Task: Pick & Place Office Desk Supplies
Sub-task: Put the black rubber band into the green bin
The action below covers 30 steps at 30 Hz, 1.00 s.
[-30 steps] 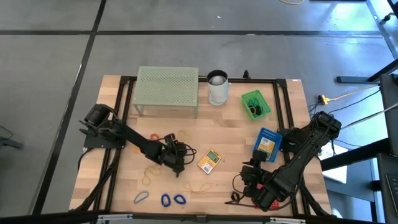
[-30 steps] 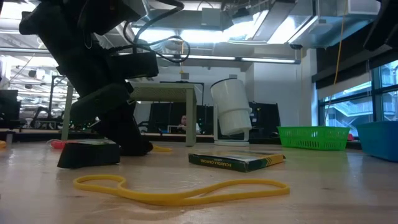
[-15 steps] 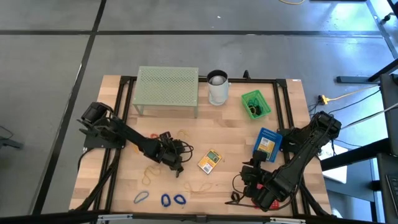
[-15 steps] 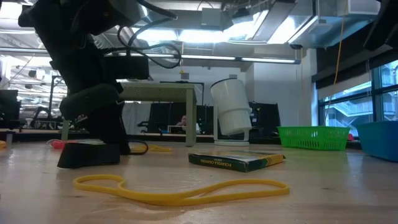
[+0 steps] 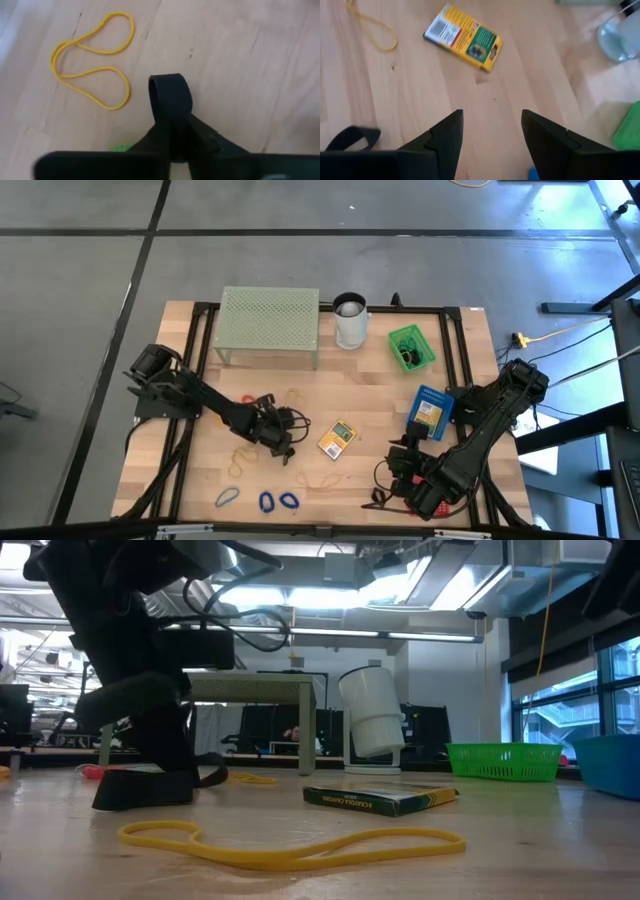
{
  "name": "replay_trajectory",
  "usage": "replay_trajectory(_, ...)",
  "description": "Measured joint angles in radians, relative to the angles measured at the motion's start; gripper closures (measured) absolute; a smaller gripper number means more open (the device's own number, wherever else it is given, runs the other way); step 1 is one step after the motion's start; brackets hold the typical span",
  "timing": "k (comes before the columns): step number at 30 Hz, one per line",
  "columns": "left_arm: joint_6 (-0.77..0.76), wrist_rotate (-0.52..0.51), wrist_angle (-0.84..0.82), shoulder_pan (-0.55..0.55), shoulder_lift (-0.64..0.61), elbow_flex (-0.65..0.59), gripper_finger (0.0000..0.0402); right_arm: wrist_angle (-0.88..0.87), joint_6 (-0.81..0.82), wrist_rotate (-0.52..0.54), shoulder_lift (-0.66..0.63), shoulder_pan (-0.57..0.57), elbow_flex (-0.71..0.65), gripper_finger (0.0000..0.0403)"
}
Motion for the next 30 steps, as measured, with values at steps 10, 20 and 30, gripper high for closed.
replay_trajectory(10,0.172,-0.121,0.054,-0.003,0.003,0.179,0.0396,0.023,-0.002,0.144,0.0,-0.023,0.0,0.02)
replay_trajectory(20,0.545,-0.144,0.315,-0.047,0.002,0.352,0.0393,0.168,-0.143,0.168,0.0,-0.095,0.0,0.02)
replay_trajectory(30,0.733,-0.081,0.493,-0.08,0.001,0.365,0.0392,0.542,-0.715,0.193,0.0,-0.138,0.0,0.02)
